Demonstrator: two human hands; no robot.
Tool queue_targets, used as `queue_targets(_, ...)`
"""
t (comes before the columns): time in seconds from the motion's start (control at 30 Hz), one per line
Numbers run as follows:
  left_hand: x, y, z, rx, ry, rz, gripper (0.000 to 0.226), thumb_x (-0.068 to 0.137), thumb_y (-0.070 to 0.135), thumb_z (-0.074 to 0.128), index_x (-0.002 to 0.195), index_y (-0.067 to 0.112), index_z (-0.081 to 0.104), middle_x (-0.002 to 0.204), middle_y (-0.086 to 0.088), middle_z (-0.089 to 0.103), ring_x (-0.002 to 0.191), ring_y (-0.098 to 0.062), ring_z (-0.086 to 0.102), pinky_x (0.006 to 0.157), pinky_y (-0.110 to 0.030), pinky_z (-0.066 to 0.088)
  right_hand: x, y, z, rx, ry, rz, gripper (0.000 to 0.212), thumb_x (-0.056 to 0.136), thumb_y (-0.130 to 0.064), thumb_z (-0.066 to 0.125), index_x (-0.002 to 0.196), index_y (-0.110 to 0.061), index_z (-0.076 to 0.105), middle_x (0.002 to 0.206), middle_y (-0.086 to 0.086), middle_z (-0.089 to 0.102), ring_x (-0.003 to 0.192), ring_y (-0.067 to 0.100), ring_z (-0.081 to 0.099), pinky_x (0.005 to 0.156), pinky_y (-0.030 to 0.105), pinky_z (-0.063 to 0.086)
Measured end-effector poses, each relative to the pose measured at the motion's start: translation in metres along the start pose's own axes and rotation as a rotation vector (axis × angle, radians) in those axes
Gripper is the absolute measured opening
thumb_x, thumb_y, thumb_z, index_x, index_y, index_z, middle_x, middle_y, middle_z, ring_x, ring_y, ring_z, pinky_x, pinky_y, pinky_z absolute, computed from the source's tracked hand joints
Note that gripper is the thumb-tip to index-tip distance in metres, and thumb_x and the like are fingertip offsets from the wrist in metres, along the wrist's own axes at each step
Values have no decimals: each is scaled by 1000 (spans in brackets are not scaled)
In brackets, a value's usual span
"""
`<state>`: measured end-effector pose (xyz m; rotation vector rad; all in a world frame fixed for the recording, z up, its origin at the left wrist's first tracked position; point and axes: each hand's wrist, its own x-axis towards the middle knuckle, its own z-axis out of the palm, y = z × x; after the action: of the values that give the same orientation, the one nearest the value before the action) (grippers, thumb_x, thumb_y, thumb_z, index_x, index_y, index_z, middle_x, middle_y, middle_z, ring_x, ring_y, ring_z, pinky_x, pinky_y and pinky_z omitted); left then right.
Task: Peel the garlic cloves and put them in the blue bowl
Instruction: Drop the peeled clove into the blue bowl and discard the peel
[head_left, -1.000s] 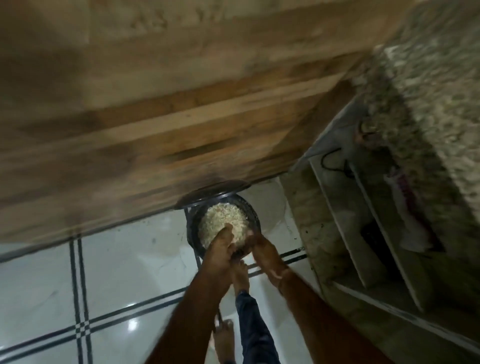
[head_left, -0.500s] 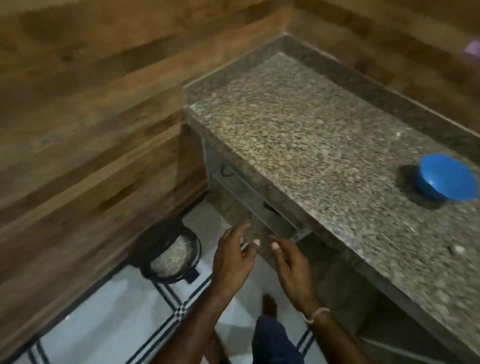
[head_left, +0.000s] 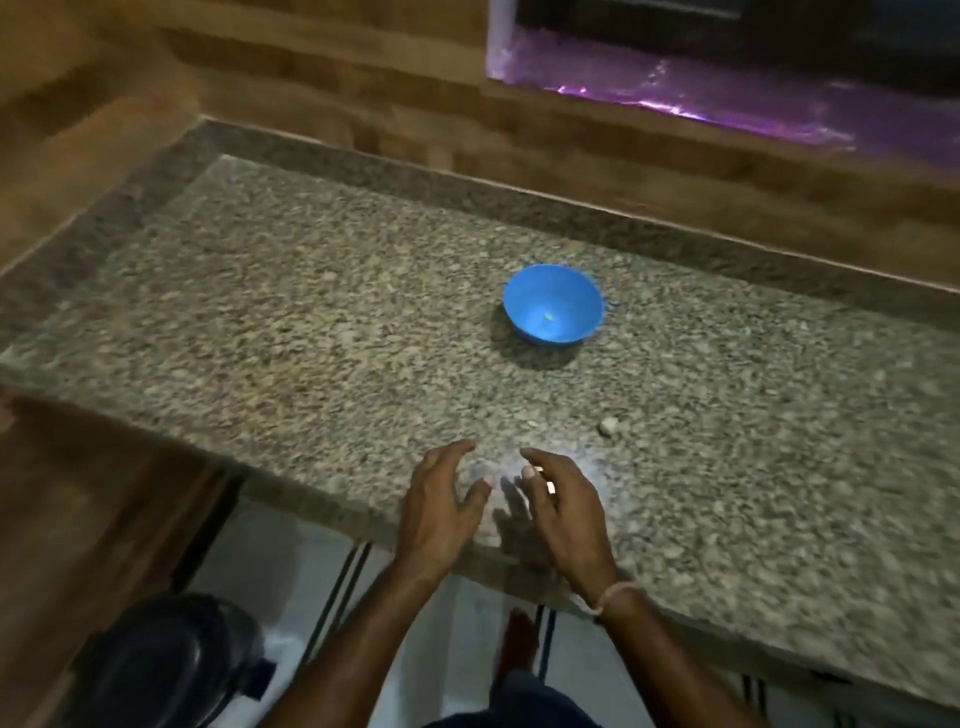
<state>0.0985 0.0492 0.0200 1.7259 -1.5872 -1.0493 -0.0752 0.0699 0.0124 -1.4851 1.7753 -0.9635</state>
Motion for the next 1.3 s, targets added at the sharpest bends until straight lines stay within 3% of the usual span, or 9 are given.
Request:
queue_targets(0.13,41,20,37,26,6,27,40,93,16,71,132,27,65,131,4,61,109,-15,64,93,-42,59,37,42,-24,-117,-15,6,31,103,-23,66,133,-18,68,129,-1,67,114,17,67,96,35,55)
queue_targets(0.3,95,27,63,249,-59,126,39,87,5,72,123,17,70,118,-3,65,107,-19,65,91,-35,55,80,62,-25,-347,-67,-4,41,93,-15,73,133,-14,66,129,8,64,116,29,63,95,32,51)
queue_targets(0.4,114,24,72,388,-110,197,20,86,11,75,104,20,70,101,-3,62,98,-25,60,78,-35,46,93,54,-22,-444,-106,-2,31,90,-11,70,120,-16,66,120,6,60,105,31,58,77,44,56)
queue_targets(0.53,123,30,72,403,-138,242,16,91,13,70,84,24,60,88,4,56,89,-23,54,68,-39,46,91,47,-18,-547,-85,-1,23,88,-6,66,101,-22,57,110,-5,51,91,19,49,58,39,47)
queue_targets(0.8,175,94,48,227,132,342,8,96,18,66,92,24,64,88,12,64,89,-18,58,66,-33,40,92,46,-14,-506,-50,5,16,96,-12,62,109,-21,60,117,-5,54,96,21,57,61,39,51)
queue_targets(1.0,236,111,53,375,74,332,23,90,7,75,110,19,70,112,-1,69,105,-29,65,76,-41,51,92,36,-32,-371,212,4,26,106,-29,57,128,-25,69,128,-6,63,106,17,64,75,31,54)
queue_targets(1.07,236,109,53,378,88,347,29,90,5,75,115,17,68,117,-5,64,108,-31,64,77,-44,52,94,44,-44,-343,272,61,29,103,-19,64,131,-23,69,129,-2,62,113,21,58,85,32,53)
queue_targets(1.2,193,96,57,172,120,390,18,95,12,70,109,22,65,108,1,60,94,-20,63,71,-33,48,93,64,-56,-316,138,46,37,94,-2,68,127,-18,72,128,0,61,111,21,52,89,16,41)
queue_targets(1.3,142,72,80,23,-57,254,17,96,12,67,108,25,69,104,3,67,90,-10,65,76,-30,53,94,73,-56,-329,66,-1,26,91,-2,70,110,-19,76,110,-5,61,101,20,54,80,36,53)
